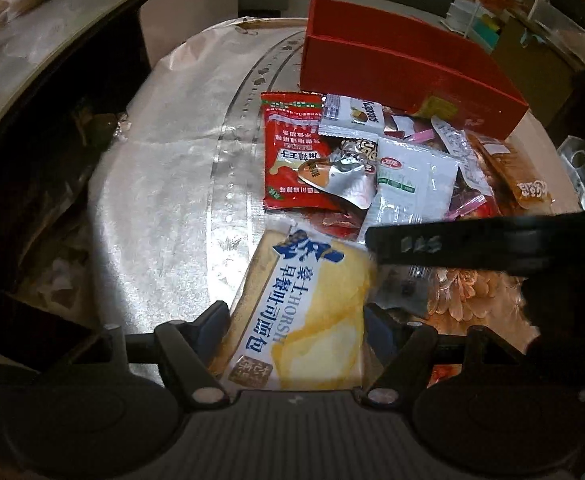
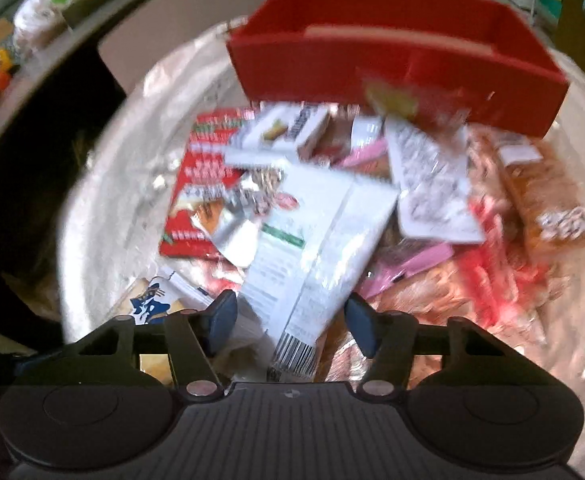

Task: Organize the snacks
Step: 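Grasp the yellow bread packet with the left gripper while the right grasps the white-green packet, then lift both packets and carry them over the red box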

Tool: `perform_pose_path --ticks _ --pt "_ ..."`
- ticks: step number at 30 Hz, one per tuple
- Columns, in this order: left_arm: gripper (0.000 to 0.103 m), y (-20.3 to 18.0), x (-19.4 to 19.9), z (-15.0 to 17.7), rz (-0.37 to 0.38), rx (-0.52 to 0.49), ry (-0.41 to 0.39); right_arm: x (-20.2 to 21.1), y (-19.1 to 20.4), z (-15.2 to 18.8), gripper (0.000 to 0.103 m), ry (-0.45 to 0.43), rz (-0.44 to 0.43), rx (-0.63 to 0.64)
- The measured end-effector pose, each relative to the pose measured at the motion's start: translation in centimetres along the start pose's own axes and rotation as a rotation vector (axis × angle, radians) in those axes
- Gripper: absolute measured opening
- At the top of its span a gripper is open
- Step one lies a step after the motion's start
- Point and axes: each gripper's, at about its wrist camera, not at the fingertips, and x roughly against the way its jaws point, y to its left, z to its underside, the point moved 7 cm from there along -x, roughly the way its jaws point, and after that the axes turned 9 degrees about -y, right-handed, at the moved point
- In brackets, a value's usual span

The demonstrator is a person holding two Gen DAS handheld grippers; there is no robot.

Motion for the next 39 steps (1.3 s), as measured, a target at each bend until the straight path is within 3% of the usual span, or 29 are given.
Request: perform_pose_path --ticks 2,5,8,11,13,14,16,20,21,23,25,27,31,33,39 --pt "0.063 0.1 -0.3 0.1 -0.003 0.000 0.009 -0.3 0.3 0.3 0.063 -0.005 0.000 0.027" --pt "0.063 0.0 -1.3 0.4 -0.008 -0.006 0.057 0.4 0.3 0.3 0.049 -0.010 -0.016 0.065" --pt "0.063 -0.9 -2.6 1.0 0.000 -0.024 0.121 1.2 -0.7 0.3 0.046 0.007 -0.019 0.066" --pt "0.069 -1.7 -3.2 1.3 -0.052 -0.076 0.119 1.5 -1.4 0.3 0.045 0.016 -0.018 0.099" --pt "0.081 -2.3 -3.5 1.8 -0.091 -0.133 0.107 1.6 -1.8 0.2 0.045 0.011 -0.037 0.092" --pt "0.089 -2.5 -3.8 2.2 -0.120 -0.167 0.114 1.3 -2.0 0.2 0.048 0.016 -0.049 0.082" --pt "0.089 -2.8 -4.6 3.1 -0.137 -0.201 0.141 0.8 -2.0 0.2 0.052 0.019 -0.070 0.063" --pt "0.081 -3.4 -4.3 3.3 -0.148 -0.226 0.128 -0.2 -1.2 0.2 0.067 0.001 -0.088 0.103" --pt "0.080 -3.6 -4.2 3.3 -0.154 -0.231 0.127 -0.3 -1.0 0.2 0.078 -0.002 -0.091 0.118" --pt "0.075 -3.9 -4.1 3.3 -0.160 -0.237 0.122 -0.5 -0.2 0.3 0.081 0.003 -0.110 0.146" --pt "0.070 -4.2 -3.8 3.2 -0.156 -0.237 0.118 -0.4 -0.1 0.4 0.069 -0.008 -0.090 0.182" --pt "0.067 -4.6 -3.3 3.2 -0.166 -0.271 0.099 0.2 -0.5 0.4 0.048 -0.015 -0.080 0.213" --pt "0.064 -4.8 -2.5 3.0 -0.194 -0.295 0.061 1.9 -2.1 0.3 0.040 -0.024 -0.083 0.174" --pt "0.063 -4.3 -1.7 2.4 -0.181 -0.247 0.041 3.1 -2.6 0.1 0.033 -0.045 -0.079 0.157" --pt "0.063 -3.3 0.7 0.2 -0.128 -0.103 -0.013 7.1 -3.1 -1.7 0.032 -0.121 -0.097 0.132"
